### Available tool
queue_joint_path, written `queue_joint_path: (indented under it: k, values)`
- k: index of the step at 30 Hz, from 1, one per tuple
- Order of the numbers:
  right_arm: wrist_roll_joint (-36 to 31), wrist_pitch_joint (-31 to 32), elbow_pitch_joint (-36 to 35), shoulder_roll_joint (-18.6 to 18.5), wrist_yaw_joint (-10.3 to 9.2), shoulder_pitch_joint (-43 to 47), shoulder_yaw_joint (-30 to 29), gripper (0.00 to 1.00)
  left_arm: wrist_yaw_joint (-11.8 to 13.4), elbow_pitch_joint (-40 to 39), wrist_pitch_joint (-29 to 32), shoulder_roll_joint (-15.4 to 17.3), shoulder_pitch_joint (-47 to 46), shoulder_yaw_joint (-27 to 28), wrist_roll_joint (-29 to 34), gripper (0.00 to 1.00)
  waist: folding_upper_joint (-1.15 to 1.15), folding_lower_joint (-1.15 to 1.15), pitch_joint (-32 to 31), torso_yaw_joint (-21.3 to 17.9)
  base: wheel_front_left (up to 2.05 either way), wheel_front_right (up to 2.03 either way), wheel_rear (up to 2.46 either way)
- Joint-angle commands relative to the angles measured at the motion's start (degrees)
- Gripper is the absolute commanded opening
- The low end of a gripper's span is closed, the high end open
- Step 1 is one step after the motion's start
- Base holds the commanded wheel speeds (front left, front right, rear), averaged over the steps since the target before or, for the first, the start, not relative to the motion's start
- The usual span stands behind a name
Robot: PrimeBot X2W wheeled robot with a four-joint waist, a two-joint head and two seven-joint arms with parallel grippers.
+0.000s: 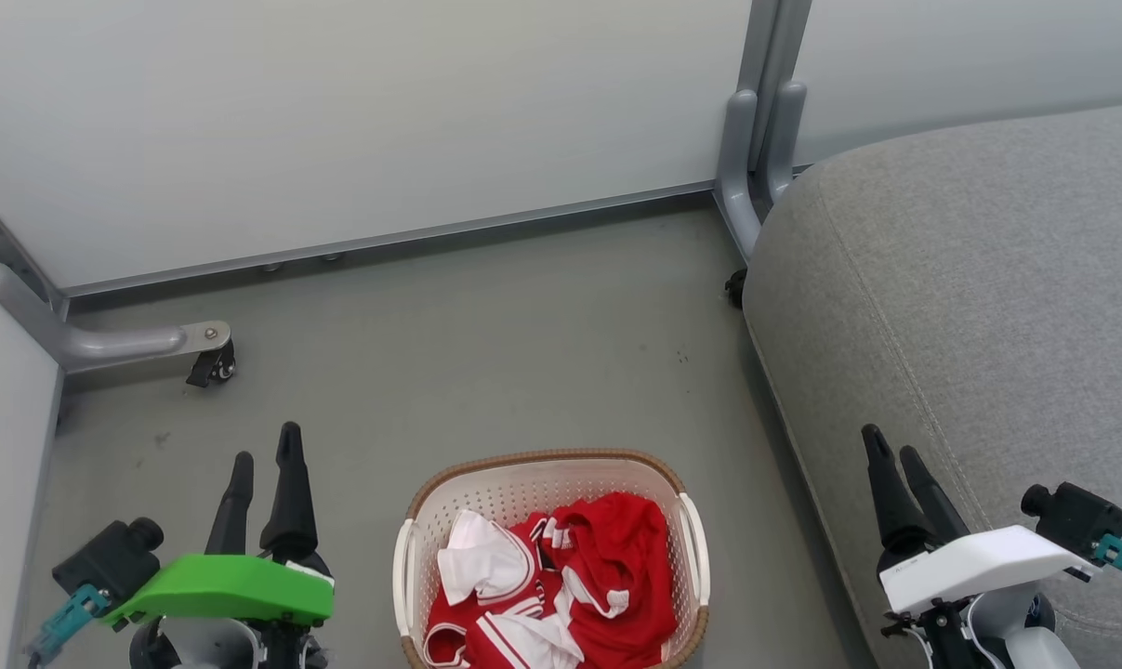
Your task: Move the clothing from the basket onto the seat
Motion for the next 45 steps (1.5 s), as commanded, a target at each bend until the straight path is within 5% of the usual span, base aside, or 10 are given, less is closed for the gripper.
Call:
queue_joint_path:
  k: [1,45]
  values:
    - [-2.23,-0.7,-1.08,-0.41,0.02,0.09,0.36,1.0,0.46,-1.1,-0.66,0.78,0.02,-0.73,2.59,1.0,0.0,0.0,0.01,-0.01,0.0,0.0,0.0]
    - [-28.26,-7.52,-4.33,-0.71,0.02,1.9,3.99,1.0,1.09,-2.88,-7.41,0.44,2.22,-4.59,26.83,1.0,0.03,0.0,0.14,-0.11,0.0,0.0,0.0]
